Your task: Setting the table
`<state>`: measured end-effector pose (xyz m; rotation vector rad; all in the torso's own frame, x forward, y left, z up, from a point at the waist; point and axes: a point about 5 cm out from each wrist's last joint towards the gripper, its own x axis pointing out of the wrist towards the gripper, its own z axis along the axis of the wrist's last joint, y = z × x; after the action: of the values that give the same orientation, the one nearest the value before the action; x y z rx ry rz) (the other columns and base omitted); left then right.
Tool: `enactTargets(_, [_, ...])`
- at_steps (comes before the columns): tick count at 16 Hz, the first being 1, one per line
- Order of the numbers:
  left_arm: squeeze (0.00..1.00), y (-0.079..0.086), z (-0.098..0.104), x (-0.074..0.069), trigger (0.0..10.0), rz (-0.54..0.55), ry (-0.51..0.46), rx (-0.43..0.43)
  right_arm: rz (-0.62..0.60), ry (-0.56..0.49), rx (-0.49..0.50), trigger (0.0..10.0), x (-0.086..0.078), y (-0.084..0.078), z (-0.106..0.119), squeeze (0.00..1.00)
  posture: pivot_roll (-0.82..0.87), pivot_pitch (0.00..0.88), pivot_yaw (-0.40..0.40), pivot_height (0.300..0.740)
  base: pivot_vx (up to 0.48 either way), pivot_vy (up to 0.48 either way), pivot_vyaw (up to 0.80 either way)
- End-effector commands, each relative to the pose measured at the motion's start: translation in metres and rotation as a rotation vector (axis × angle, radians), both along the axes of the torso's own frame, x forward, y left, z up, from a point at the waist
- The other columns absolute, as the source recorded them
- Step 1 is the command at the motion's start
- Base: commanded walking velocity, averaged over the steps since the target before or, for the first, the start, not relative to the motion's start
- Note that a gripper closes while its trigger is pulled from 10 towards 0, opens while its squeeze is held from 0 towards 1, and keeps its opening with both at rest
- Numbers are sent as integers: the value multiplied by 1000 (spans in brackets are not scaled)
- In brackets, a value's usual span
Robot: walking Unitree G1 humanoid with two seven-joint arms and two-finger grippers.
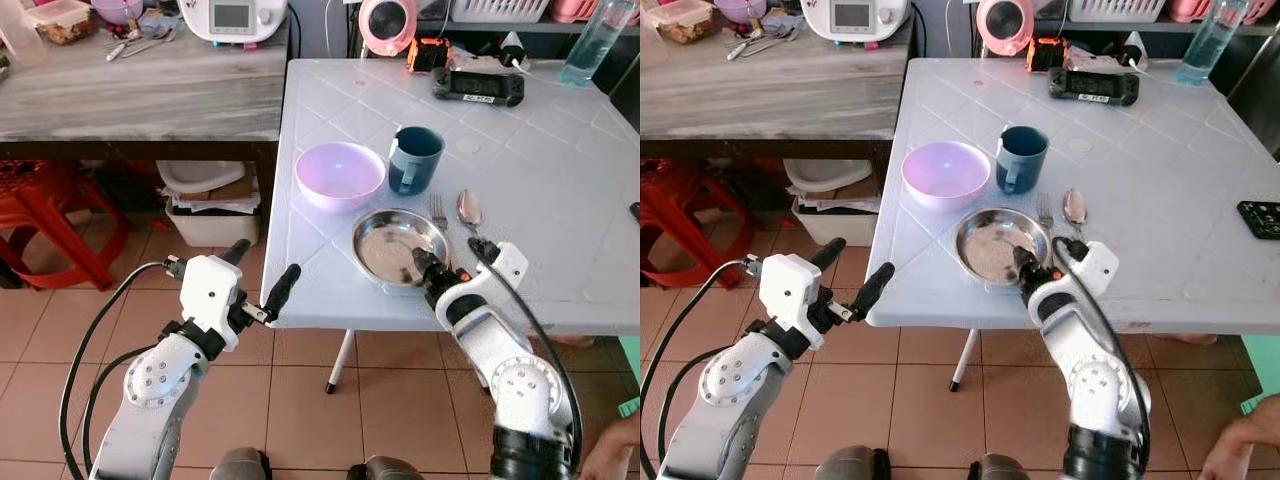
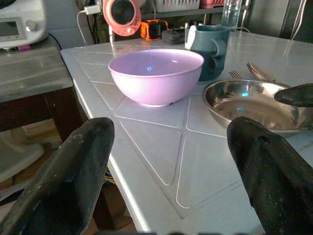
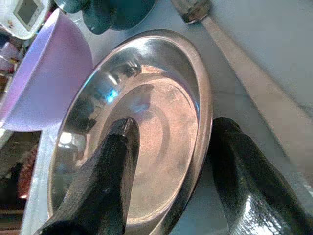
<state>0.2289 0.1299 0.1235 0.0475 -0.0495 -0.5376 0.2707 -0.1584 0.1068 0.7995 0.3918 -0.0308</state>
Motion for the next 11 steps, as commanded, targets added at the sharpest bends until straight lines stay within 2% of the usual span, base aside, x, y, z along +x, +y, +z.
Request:
enactTargets(1, [0,1,0,0,10000,-3,2,12,46,44,82,10000,-2,19,-8,0,57,59,28,740,0,0,0])
enactTargets(2, [0,1,0,0,10000,-5,1,14,59,56,96,3294,-3,22,-9,0,57,59,29,740,0,0,0])
enactTargets(3, [0,1,0,0,10000,-6,0,15,62,65,110,3294,-3,24,-10,0,57,59,30,740,0,0,0])
enactTargets(4, [0,1,0,0,10000,-11,0,18,69,107,136,0,-5,26,-16,0,57,59,32,740,0,0,0])
enactTargets(11, [0,-1,0,0,10000,-33,1,25,41,199,198,0,-8,19,-30,0,59,58,32,740,0,0,0])
